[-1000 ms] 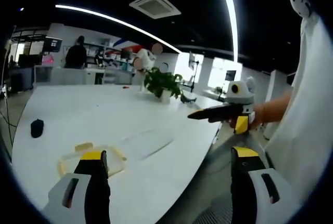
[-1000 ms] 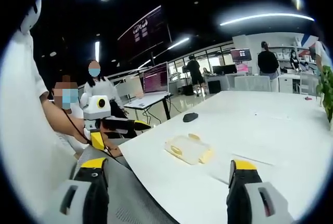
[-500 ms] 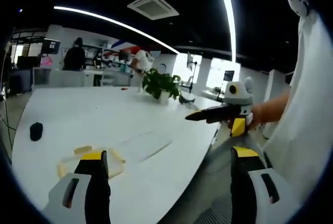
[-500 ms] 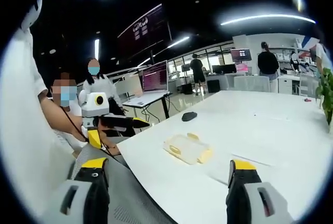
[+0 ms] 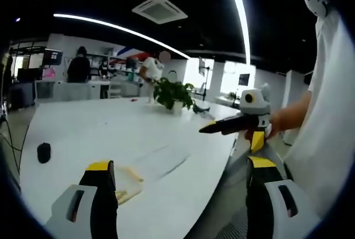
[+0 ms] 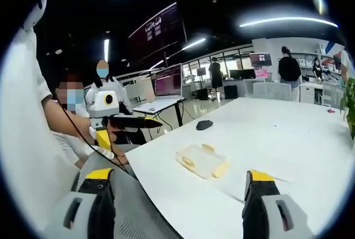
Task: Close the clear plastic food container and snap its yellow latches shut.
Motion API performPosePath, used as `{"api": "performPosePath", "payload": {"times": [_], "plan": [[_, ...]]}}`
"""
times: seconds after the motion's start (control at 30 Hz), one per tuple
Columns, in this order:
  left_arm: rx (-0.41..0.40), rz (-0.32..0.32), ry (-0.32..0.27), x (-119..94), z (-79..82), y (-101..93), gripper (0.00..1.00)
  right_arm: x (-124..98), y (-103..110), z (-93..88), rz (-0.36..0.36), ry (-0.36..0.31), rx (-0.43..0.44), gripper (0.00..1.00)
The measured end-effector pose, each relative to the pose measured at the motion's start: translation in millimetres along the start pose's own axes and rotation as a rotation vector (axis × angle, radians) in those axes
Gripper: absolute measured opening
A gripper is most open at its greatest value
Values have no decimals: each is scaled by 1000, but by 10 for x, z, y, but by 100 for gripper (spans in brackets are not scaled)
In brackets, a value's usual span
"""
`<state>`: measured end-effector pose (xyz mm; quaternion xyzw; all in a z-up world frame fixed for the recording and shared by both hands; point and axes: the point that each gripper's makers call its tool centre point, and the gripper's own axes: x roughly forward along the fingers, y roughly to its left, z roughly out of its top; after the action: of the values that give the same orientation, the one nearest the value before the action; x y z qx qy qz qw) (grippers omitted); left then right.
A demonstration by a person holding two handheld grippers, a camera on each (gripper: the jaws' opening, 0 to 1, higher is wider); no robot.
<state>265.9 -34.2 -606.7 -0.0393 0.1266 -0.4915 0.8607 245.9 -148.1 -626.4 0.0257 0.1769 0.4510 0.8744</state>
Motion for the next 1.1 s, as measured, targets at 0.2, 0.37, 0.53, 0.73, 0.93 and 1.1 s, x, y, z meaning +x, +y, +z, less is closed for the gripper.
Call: {"api": "performPosePath", "payload": {"times": [0.2, 0.37, 0.53, 0.73, 0.93, 1.1], "plan": [[27, 6, 19, -49, 20, 115, 97, 77, -64, 38, 0, 16, -21, 96], [63, -5, 63, -92, -36, 177, 97, 130, -118, 95, 2, 15, -41, 94], [88, -14, 96, -123, -64, 268, 97, 205, -182, 93, -5, 37, -60, 92], [111, -34, 115, -123, -56, 356, 95, 303, -185, 93, 3, 68, -97, 90], [202, -57, 168, -138, -96, 434, 94, 365, -170, 107, 30, 74, -143, 88], [229, -81, 200, -141, -111, 509, 94, 442, -238, 83, 30, 117, -182, 86]]}}
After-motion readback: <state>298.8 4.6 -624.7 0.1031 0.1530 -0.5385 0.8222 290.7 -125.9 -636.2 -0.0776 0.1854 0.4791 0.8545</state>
